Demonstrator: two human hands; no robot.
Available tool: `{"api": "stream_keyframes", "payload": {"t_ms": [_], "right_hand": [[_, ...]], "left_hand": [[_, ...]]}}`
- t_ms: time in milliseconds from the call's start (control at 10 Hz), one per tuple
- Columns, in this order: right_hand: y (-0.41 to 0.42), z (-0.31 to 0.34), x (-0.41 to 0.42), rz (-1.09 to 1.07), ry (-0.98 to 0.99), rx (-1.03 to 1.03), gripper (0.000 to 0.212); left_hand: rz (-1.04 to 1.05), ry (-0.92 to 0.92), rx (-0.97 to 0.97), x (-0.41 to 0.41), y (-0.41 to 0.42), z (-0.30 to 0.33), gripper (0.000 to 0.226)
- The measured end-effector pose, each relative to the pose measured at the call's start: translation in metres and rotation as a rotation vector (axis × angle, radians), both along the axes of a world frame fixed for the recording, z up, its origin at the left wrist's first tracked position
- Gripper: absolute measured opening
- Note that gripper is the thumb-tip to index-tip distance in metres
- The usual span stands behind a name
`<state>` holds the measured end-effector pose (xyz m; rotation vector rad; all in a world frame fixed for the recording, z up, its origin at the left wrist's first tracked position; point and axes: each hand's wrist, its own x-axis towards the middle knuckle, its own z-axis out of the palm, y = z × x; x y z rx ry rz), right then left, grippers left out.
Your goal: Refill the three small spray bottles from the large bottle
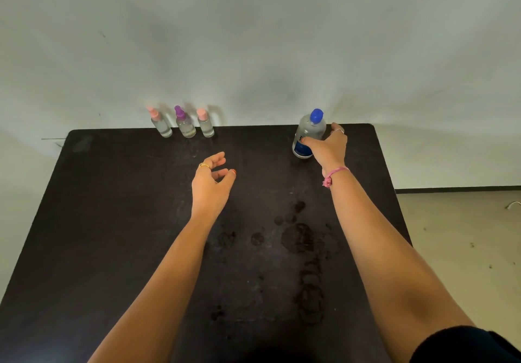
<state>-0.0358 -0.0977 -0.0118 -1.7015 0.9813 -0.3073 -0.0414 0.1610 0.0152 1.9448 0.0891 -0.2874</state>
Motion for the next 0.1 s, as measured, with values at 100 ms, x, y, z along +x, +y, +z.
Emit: {"api": "stream_keyframes", "payload": {"t_ms": [100], "right_hand": [[0.0167, 0.0115, -0.0198, -0.036, -0.042, -0.081, 0.081]], "left_hand": [[-0.003, -0.036, 0.021, -0.0091, 0.0102, 0.0066, 0.044]]}}
